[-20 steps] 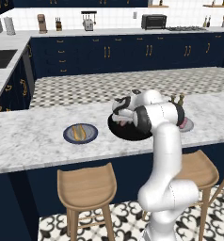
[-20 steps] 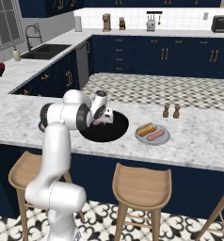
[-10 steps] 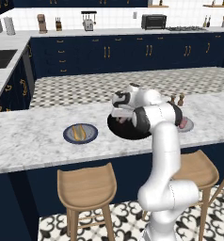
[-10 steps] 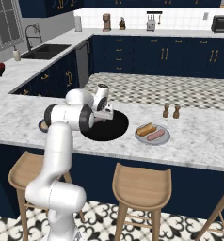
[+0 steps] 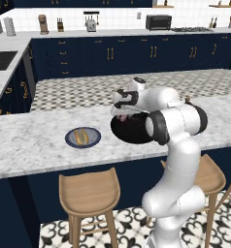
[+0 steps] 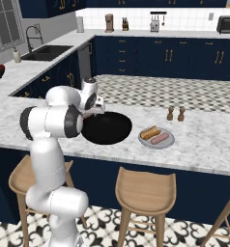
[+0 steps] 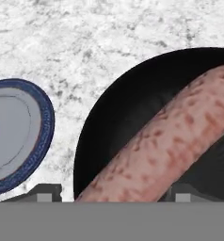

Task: Place one bun and one sausage from the bowl on each plate.

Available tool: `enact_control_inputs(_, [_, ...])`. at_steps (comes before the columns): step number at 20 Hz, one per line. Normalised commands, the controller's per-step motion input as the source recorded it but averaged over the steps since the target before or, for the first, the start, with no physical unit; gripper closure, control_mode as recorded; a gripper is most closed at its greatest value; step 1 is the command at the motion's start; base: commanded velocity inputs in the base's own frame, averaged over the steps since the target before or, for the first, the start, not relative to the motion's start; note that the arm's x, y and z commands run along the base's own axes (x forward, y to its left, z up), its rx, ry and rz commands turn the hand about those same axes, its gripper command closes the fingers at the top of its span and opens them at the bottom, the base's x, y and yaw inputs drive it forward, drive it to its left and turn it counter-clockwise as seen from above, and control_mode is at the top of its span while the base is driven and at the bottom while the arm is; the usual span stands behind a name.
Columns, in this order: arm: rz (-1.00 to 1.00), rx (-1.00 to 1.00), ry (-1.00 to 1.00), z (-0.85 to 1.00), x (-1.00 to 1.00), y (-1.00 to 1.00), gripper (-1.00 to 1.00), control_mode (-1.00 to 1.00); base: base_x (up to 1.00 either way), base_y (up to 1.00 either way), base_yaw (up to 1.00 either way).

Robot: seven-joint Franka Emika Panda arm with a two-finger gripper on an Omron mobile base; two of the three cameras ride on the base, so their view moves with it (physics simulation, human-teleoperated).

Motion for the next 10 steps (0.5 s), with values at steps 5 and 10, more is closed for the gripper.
enact_control_inputs(5, [0.24,-0.12,-0.17,0.14,-0.47,1.0,1.0,-1.0,0.0,0.0,0.0])
enact_control_inputs(10, [0.19,-0.06,-0.08,0.07,-0.01,1.0,1.0,-1.0,0.0,0.0,0.0])
